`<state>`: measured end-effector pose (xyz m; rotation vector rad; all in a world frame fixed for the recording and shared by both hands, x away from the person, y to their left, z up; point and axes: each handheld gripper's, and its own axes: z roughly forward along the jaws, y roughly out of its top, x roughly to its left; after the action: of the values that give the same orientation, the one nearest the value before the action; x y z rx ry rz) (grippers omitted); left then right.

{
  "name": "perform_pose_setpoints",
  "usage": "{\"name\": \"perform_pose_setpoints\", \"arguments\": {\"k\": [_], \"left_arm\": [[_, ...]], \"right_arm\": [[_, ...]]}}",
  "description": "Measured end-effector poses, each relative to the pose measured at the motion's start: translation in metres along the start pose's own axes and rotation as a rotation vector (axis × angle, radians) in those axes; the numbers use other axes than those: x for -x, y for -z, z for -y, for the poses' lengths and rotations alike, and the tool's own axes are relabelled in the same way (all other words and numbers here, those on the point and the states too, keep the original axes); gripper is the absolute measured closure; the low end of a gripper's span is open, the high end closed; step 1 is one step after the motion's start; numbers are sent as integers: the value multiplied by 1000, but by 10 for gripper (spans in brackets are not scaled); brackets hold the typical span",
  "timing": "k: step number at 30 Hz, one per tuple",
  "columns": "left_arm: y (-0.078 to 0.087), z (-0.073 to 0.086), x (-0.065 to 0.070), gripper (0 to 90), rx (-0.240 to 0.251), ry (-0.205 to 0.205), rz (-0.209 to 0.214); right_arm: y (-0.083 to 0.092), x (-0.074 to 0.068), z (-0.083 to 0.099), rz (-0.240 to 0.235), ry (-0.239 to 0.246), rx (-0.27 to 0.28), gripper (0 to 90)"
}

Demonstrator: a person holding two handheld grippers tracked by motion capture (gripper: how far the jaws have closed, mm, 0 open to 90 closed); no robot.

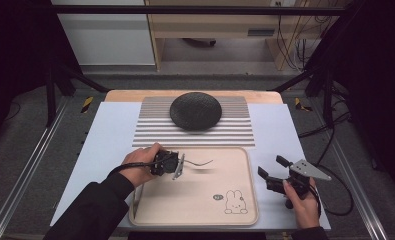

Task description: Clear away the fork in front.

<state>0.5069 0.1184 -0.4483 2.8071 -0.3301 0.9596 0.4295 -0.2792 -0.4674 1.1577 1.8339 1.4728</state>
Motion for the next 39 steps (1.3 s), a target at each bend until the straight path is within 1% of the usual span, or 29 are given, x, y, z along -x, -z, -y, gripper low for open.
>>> {"name": "perform_pose_setpoints", "arguments": {"k": [10, 12, 13, 17, 19, 21, 22, 23, 25, 26, 27, 30, 31, 34, 36, 37, 39], "left_arm": [[-7, -3, -1, 870, 8, 0, 28], [-8, -3, -1, 870, 4, -2, 35], [-8, -3, -1, 870, 0, -1, 38], [-7, -2, -1, 869, 7, 17, 37], [-7, -2, 0, 868, 17, 29, 39], [-6, -1, 1, 834, 27, 42, 41], [-6, -1, 2, 806, 25, 44, 43], [-5, -1, 3, 797, 27, 43, 42], [-3, 0, 4, 770, 42, 63, 43], [-1, 0, 4, 750, 47, 70, 35], [1, 1, 4, 736, 47, 72, 37], [8, 1, 3, 729, 71, 102, 34], [10, 1, 3, 730, 72, 108, 29], [15, -1, 1, 744, 99, 165, 17], [16, -1, -1, 797, 119, 202, 11], [16, -2, -2, 808, 127, 223, 1], [14, -3, -3, 846, 147, 271, -9]], "right_arm": [[0, 1, 0, -8, -6, -4, 131], [0, 0, 0, -11, -16, -7, 131], [0, 1, 1, -10, -8, -7, 130], [-1, 1, 1, -6, -7, -8, 130], [-1, 2, 1, -5, -4, -11, 131], [-1, 1, 1, -4, -5, -11, 130], [-1, 1, 1, -3, -5, -11, 130], [-1, 1, 1, -4, -4, -12, 130], [-1, 1, 1, -7, -4, -15, 128], [-1, 1, 1, -8, -4, -16, 128], [-1, 1, 1, -8, -3, -16, 127], [-1, 1, 1, -6, -5, -16, 127], [-1, 1, 1, -6, -4, -16, 127], [-2, 1, 1, -6, -1, -19, 124], [-2, 0, 1, -6, -1, -21, 120], [-2, 0, 1, -7, -4, -21, 118], [-2, -1, 1, -8, -7, -23, 112]]}}
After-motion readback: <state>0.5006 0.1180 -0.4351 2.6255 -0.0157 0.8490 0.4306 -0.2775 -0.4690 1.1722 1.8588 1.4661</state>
